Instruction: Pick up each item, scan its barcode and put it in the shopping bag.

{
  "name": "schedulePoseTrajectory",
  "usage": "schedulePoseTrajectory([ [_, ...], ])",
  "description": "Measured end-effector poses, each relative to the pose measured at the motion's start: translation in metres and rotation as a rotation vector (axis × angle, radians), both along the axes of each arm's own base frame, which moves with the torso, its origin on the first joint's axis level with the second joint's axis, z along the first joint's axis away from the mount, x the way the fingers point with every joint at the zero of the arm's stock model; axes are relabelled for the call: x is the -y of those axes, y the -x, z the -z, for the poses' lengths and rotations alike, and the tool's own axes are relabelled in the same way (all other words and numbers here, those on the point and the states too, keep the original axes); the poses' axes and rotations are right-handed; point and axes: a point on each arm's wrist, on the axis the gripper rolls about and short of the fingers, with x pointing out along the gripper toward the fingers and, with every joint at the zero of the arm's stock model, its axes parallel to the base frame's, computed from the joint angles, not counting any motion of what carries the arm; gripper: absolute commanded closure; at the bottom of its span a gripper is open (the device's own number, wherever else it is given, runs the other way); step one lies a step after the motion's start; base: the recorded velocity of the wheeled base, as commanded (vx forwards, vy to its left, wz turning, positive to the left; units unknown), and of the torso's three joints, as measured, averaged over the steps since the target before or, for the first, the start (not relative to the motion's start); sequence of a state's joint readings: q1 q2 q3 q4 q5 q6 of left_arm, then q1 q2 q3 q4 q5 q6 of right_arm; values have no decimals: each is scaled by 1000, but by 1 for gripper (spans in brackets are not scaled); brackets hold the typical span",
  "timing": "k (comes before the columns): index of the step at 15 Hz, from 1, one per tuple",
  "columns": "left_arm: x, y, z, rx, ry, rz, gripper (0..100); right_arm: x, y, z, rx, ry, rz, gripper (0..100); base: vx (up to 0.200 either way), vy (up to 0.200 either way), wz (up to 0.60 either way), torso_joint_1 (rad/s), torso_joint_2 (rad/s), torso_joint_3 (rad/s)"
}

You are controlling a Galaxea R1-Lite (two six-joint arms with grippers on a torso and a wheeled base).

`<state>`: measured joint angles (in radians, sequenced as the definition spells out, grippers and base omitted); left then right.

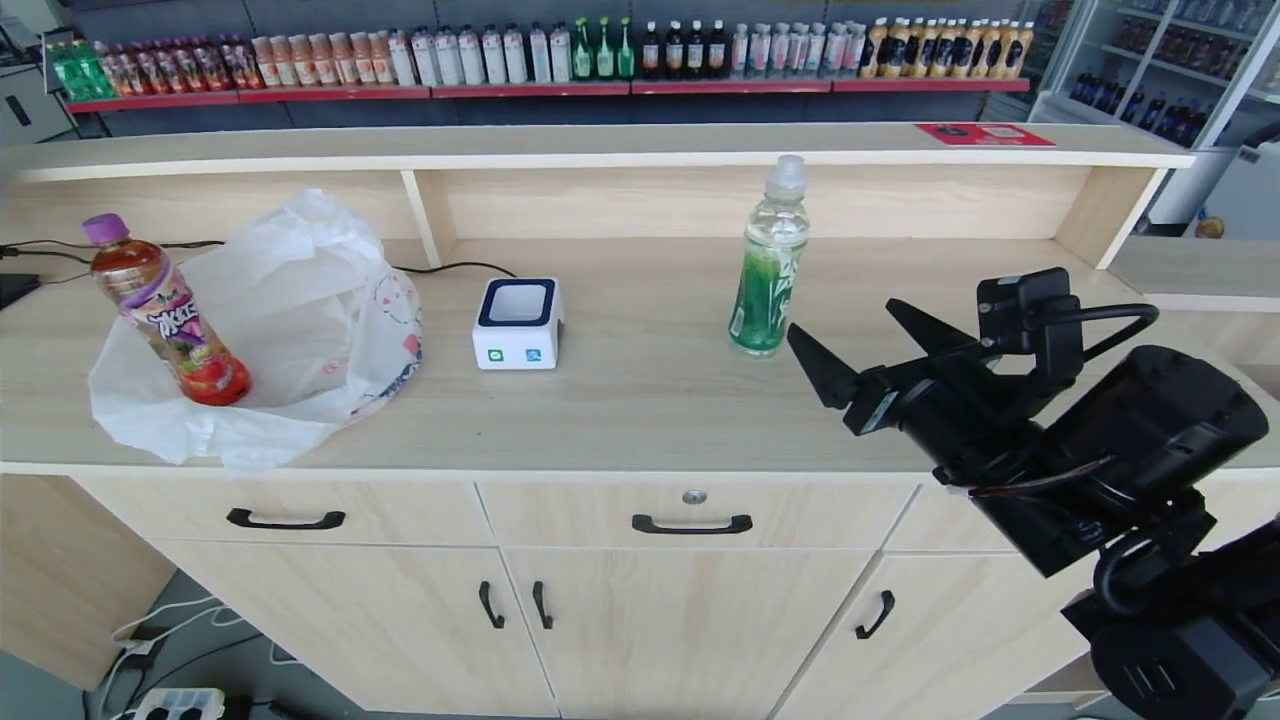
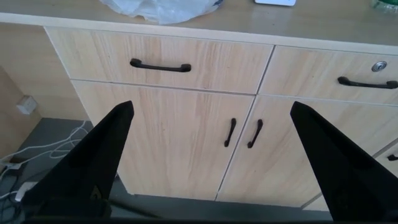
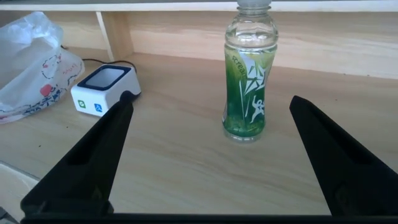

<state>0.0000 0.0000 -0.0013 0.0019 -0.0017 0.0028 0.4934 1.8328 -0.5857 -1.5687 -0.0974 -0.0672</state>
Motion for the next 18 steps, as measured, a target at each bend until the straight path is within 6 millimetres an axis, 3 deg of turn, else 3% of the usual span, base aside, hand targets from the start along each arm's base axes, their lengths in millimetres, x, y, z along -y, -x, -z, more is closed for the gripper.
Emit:
schedulePoseTrajectory([
  [3, 0, 0, 0, 1, 1, 1, 0, -3, -4, 9, -26, 13, -3, 0, 0, 0, 0, 0, 0, 0],
  [9, 0, 0, 0, 1, 1, 0, 0, -10, -13, 25, -70, 32, -7, 0, 200, 0, 0, 8, -1, 3],
  [14, 0, 0, 0, 1, -1, 0, 0, -14, -18, 33, -88, 42, -10, 0, 0, 0, 0, 0, 0, 0],
  [18, 0, 0, 0, 1, 0, 0, 0, -30, -30, 34, -66, 29, -30, 0, 0, 0, 0, 0, 0, 0],
])
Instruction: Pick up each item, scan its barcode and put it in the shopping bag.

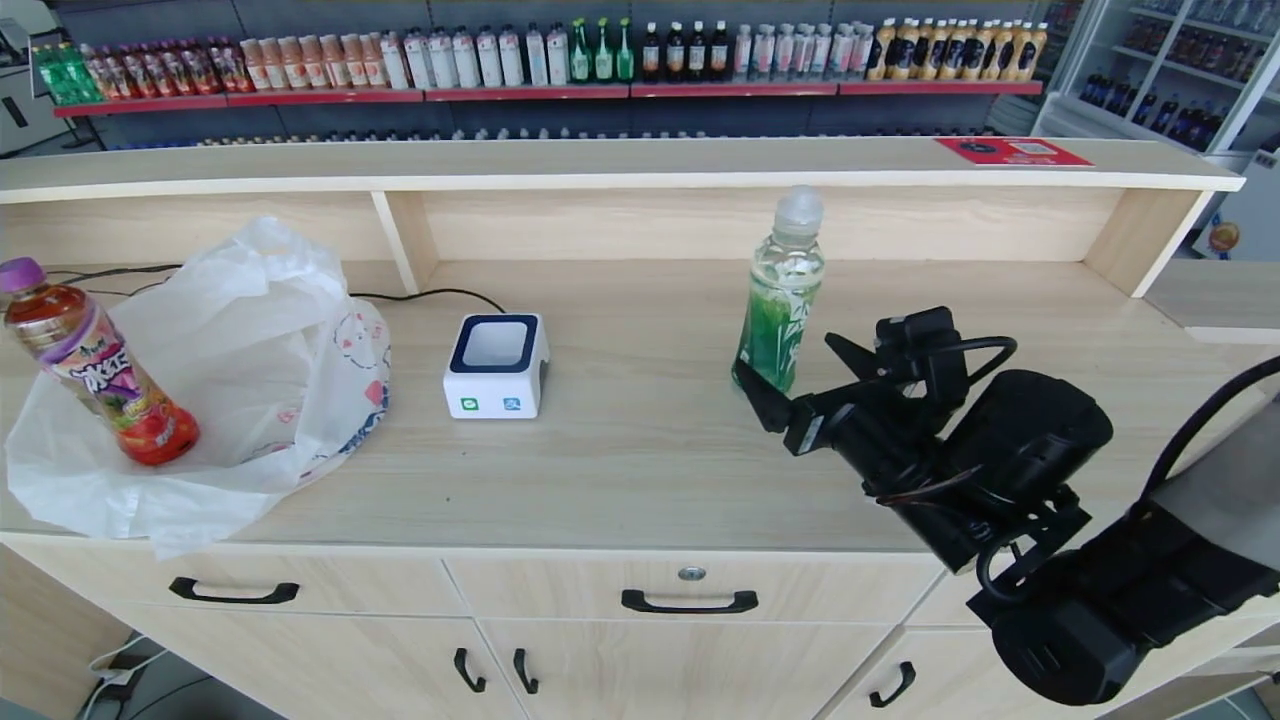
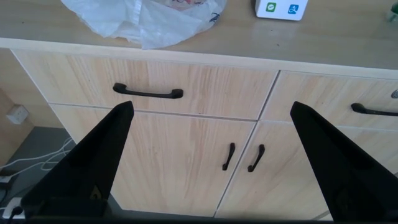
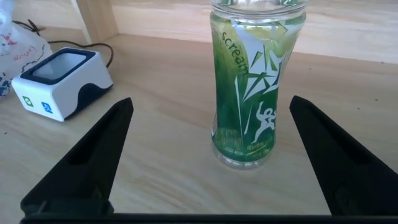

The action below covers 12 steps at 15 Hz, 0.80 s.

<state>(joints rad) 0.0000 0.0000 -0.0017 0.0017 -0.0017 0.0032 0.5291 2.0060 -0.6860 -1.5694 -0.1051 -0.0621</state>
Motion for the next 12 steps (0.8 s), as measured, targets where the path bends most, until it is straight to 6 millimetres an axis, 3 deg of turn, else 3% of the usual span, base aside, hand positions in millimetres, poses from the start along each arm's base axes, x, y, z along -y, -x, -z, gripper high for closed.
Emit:
schedulePoseTrajectory([
  [12, 0, 0, 0, -1, 0, 0, 0, -5, -35, 8, 24, -35, 57, 0, 0, 0, 0, 0, 0, 0],
])
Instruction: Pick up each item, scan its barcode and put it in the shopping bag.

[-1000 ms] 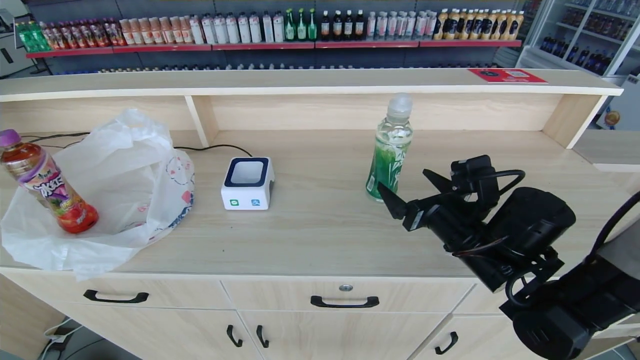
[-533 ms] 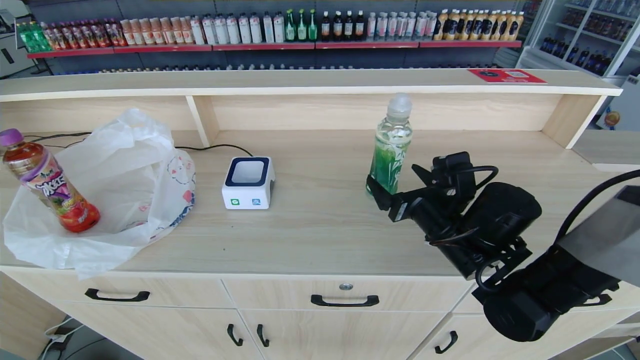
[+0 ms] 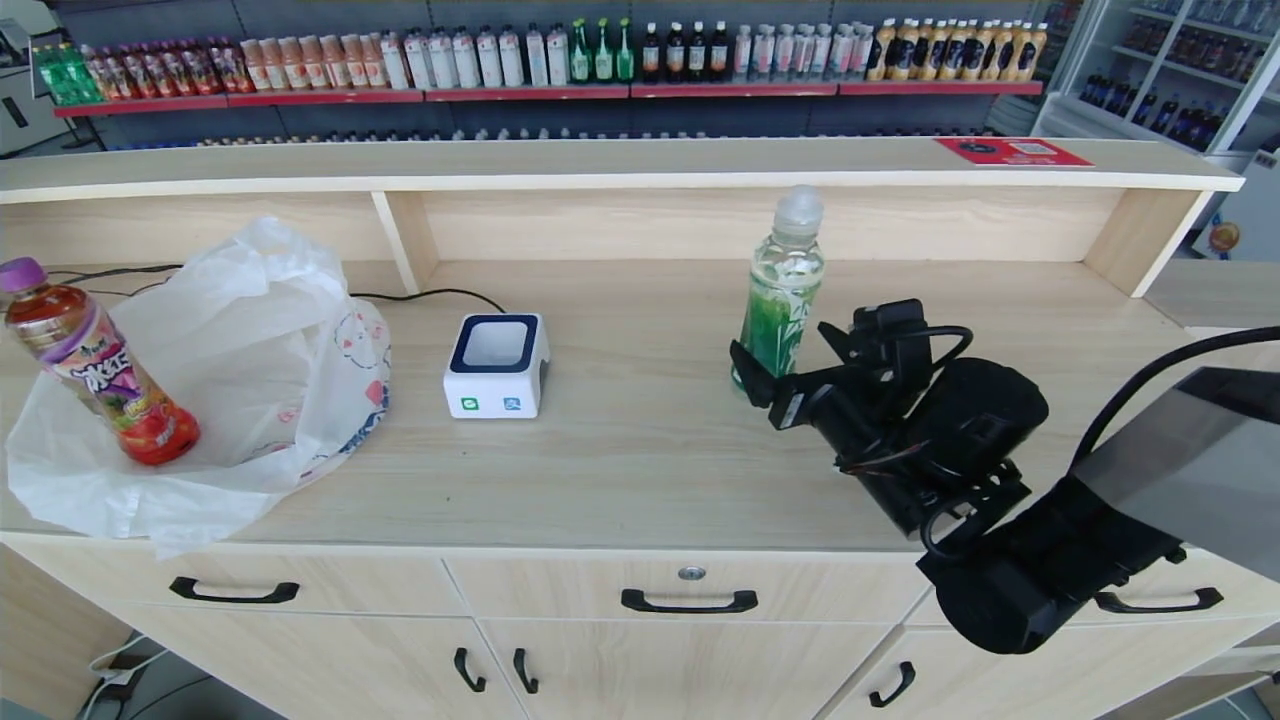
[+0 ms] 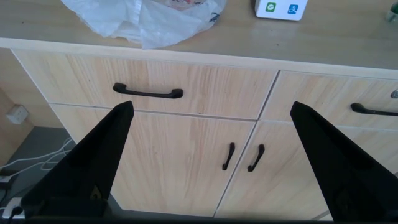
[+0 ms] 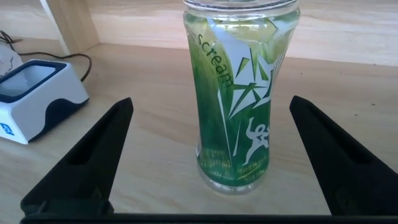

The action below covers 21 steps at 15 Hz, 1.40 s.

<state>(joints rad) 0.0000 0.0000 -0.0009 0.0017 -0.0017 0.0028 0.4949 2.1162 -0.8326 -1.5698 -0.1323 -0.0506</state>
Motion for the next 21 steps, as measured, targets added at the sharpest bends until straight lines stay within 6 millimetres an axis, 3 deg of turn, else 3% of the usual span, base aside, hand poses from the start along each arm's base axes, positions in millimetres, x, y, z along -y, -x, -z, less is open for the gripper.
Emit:
schedulePoseTrajectory([
  [12, 0, 0, 0, 0, 2, 0, 0, -19, -37, 20, 19, -44, -17, 0, 0, 0, 0, 0, 0, 0],
  [21, 0, 0, 0, 1, 1, 0, 0, -29, -56, 9, 69, -52, -5, 0, 0, 0, 0, 0, 0, 0],
])
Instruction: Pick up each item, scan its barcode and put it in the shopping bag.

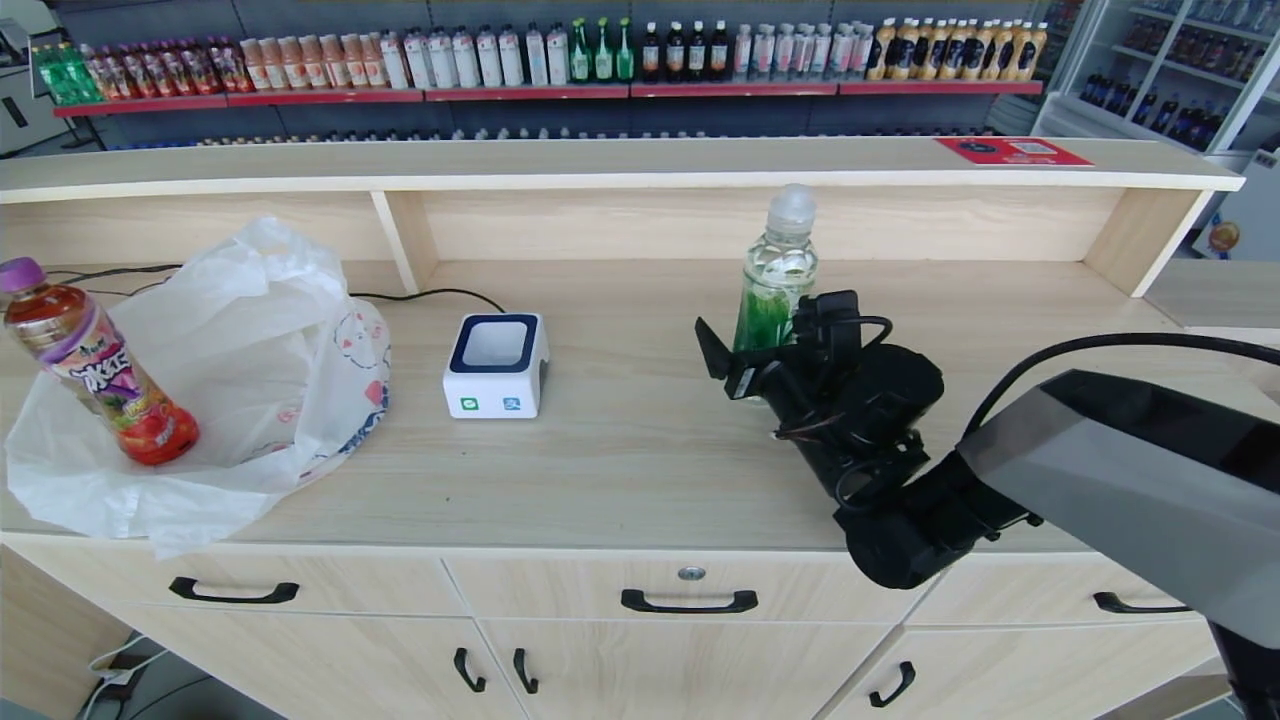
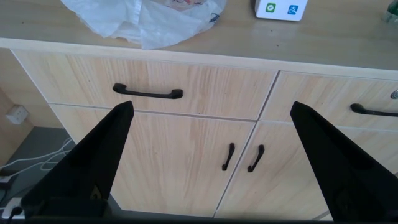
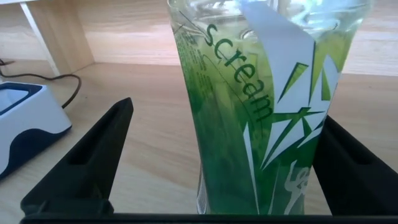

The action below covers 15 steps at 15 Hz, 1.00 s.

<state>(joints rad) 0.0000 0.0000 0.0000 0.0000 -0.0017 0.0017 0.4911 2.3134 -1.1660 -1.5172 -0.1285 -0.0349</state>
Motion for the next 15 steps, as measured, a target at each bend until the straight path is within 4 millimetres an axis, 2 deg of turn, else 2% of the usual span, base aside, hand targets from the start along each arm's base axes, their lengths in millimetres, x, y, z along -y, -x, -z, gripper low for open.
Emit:
schedulePoseTrajectory([
  [15, 0, 0, 0, 0, 0, 0, 0, 8, -14, -9, -18, 23, 67, 0, 0, 0, 0, 0, 0, 0],
])
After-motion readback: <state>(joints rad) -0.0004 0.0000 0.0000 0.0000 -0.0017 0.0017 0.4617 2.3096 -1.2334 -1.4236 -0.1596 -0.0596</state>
